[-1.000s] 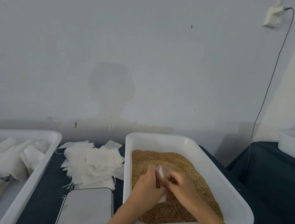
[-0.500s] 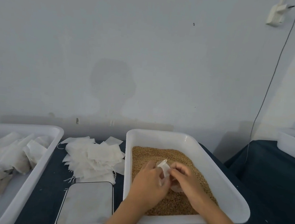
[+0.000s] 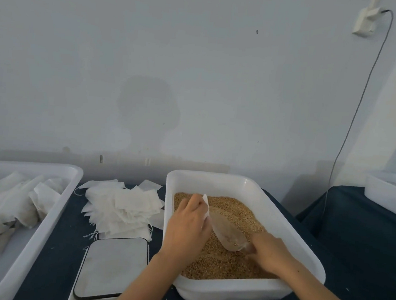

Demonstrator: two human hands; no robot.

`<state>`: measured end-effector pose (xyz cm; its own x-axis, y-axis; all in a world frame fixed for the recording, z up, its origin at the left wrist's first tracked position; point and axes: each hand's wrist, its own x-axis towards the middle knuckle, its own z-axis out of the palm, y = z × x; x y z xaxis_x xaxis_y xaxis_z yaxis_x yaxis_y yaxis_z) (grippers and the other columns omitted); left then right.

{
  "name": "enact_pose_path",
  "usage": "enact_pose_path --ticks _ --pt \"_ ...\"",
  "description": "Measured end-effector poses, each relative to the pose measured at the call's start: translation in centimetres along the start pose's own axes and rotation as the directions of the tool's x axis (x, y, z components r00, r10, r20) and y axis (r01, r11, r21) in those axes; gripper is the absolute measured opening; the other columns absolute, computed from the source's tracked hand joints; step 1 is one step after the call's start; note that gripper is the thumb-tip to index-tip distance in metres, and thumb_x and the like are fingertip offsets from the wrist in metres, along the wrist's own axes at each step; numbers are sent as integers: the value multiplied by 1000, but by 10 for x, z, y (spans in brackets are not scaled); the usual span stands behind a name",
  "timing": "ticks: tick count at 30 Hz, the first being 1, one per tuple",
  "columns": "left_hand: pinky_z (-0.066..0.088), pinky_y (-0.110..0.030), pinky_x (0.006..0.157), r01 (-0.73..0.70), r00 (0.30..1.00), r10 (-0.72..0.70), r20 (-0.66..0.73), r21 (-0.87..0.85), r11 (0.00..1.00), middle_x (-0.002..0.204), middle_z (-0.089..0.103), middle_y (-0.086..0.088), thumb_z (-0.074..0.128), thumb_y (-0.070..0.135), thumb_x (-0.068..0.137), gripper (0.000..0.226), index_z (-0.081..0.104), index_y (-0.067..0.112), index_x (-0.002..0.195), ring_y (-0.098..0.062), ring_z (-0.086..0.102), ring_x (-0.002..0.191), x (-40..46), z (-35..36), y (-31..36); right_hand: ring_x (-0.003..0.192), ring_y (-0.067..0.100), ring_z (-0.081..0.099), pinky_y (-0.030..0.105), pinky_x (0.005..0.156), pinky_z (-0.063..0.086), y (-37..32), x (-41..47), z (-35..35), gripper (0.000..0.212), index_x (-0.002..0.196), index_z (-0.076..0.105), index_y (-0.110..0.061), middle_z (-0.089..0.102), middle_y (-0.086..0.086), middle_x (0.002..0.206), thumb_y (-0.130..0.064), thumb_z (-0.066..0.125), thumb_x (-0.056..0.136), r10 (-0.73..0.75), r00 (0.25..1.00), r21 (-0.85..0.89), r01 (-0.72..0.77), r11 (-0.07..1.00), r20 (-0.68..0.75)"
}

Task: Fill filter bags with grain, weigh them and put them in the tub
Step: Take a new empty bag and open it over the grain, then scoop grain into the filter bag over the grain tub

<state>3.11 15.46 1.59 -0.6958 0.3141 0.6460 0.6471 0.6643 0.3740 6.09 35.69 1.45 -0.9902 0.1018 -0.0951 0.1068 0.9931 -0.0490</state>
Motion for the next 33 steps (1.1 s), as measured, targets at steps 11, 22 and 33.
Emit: enact_pose_path --ticks 11,22,33 --pt "42 -24 71 85 996 -83 -23 116 990 107 52 5 40 25 99 18 48 20 115 -13 46 98 15 -18 -29 79 2 59 19 75 46 2 4 -51 13 96 58 -30 62 -15 89 -23 64 86 -150 983 -308 112 945 -105" --pt "39 -21 72 10 987 -31 161 129 992 106 45 4 50 11 95 14 58 20 102 -12 44 101 14 6 -50 95 3 57 27 90 48 14 -3 -34 19 79 52 -28 60 -11 97 -17 68 83 -162 984 210 144 967 71" --pt "33 -20 73 -151 929 111 353 89 985 106 55 -2 56 18 92 16 67 12 102 -17 51 99 26 30 -38 98 14 60 41 92 47 32 -28 -106 11 83 57 -25 63 -7 95 -21 67 85 -84 995 177 91 980 -48"
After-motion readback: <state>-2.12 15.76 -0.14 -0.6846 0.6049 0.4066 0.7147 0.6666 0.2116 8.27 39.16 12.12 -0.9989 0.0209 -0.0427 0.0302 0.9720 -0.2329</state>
